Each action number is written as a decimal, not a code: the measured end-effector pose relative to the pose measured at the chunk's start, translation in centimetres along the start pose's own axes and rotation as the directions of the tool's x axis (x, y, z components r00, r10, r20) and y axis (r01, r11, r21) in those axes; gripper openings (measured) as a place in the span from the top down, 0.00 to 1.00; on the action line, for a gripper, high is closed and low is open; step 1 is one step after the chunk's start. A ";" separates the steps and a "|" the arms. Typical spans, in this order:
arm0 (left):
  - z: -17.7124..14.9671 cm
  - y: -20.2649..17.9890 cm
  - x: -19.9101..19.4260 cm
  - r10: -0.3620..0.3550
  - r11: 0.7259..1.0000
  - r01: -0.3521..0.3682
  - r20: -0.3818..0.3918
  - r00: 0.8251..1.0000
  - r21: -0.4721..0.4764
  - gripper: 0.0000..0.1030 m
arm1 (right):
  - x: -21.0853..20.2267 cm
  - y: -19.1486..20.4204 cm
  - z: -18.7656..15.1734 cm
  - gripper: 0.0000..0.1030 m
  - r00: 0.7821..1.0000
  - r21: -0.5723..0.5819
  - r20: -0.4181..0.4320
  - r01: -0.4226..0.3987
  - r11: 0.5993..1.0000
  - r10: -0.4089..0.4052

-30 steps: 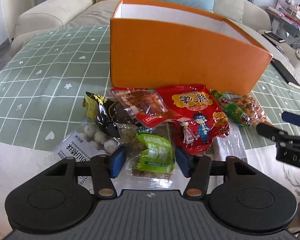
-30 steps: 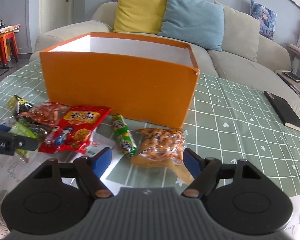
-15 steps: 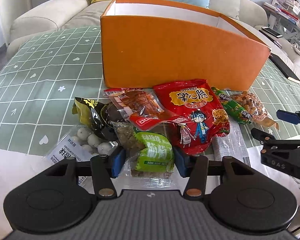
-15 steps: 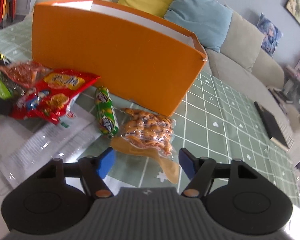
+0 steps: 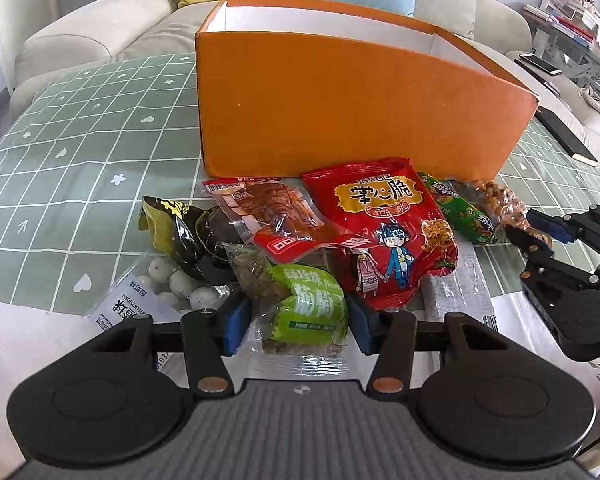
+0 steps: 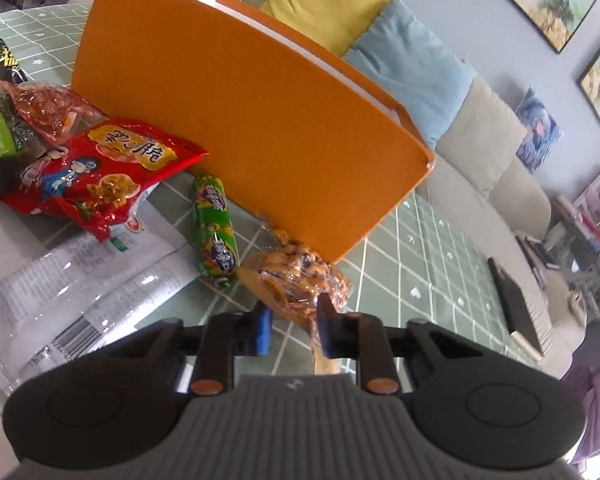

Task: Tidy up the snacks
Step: 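Grasp the green-wrapped snack with the left tool while the right tool grasps the peanut bag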

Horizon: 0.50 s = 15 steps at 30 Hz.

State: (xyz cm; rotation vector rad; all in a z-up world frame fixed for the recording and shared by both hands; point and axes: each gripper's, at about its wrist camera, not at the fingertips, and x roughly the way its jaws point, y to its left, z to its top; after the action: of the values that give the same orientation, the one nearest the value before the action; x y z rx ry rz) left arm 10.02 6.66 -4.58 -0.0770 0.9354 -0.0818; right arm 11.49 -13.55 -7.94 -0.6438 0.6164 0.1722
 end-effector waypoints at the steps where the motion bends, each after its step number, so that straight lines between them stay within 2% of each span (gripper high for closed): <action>1: 0.0 0.0 0.0 0.000 1.000 0.000 0.000 1.000 0.001 0.43 | -0.2 0.0 0.0 0.86 1.000 -0.001 0.003 0.001 1.000 -0.001; 5: 0.0 -0.1 -0.1 -0.002 1.000 0.002 -0.003 1.000 0.003 0.44 | -0.9 -0.2 0.4 0.91 1.000 0.034 0.013 -0.012 0.999 0.011; 9: -0.1 -0.3 -0.2 0.003 1.000 -0.003 -0.005 1.000 0.013 0.45 | -1.7 -0.6 0.8 1.00 0.999 0.057 0.035 -0.028 0.998 0.026; 15: -0.2 -0.5 -0.7 0.017 1.000 -0.017 -0.005 1.000 0.023 0.46 | -3.1 -1.9 1.2 1.00 0.996 0.156 0.057 -0.077 0.985 0.069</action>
State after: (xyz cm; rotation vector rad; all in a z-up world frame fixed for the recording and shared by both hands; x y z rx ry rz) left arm 9.37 6.24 -4.09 -0.0478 0.9396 -0.0767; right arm 10.20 -14.27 -4.38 -0.4624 0.5976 0.2054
